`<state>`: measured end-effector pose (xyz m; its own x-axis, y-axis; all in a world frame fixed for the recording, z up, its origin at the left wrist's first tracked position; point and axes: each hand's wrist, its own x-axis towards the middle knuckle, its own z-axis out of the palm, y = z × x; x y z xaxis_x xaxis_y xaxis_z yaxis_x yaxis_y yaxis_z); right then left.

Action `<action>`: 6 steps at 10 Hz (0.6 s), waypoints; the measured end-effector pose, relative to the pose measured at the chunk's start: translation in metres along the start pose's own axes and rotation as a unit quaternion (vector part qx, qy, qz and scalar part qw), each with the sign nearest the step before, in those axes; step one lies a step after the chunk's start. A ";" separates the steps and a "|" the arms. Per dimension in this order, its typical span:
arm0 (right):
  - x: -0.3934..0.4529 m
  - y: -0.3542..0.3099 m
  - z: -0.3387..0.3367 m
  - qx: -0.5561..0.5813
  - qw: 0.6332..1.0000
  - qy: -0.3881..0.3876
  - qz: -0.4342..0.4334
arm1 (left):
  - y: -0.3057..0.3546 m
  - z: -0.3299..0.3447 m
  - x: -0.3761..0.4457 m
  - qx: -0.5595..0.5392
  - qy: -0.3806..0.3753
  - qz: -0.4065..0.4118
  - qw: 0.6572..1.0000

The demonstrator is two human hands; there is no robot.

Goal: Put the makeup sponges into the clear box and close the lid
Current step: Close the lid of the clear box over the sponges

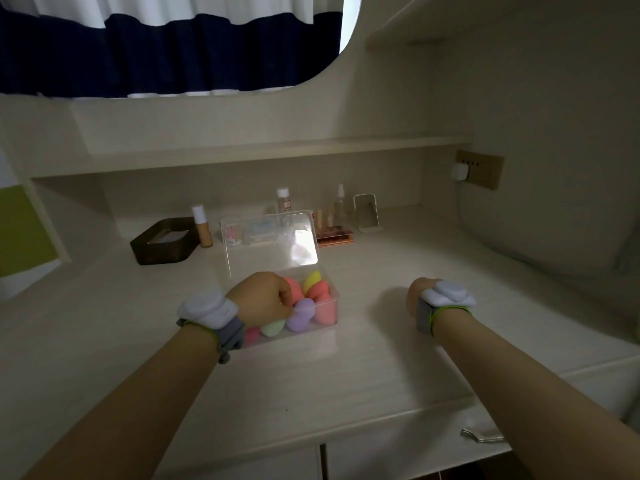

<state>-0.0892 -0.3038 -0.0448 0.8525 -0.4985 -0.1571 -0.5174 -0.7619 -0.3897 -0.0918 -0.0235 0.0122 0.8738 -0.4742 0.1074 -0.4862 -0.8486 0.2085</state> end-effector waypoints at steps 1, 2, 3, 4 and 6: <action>0.012 -0.003 0.010 0.012 1.000 0.020 -0.007 | -0.001 0.000 0.000 -0.003 0.002 0.000 1.000; 0.004 -0.004 0.002 -0.022 0.999 0.031 -0.015 | -0.002 0.001 -0.002 -0.002 0.013 0.007 1.000; 0.005 -0.005 0.002 -0.024 0.999 0.035 -0.013 | -0.004 0.001 -0.003 -0.003 0.021 0.012 1.000; 0.006 -0.007 0.004 0.004 0.999 0.035 -0.013 | -0.005 0.001 -0.004 -0.005 0.022 0.010 1.000; 0.001 -0.010 0.005 -0.014 0.999 0.034 -0.026 | -0.011 0.002 -0.006 -0.006 0.028 0.006 1.000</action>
<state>-0.0827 -0.2945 -0.0454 0.8720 -0.4837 -0.0750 -0.4748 -0.7984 -0.3702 -0.0913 -0.0120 0.0078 0.8671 -0.4701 0.1647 -0.4969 -0.8397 0.2190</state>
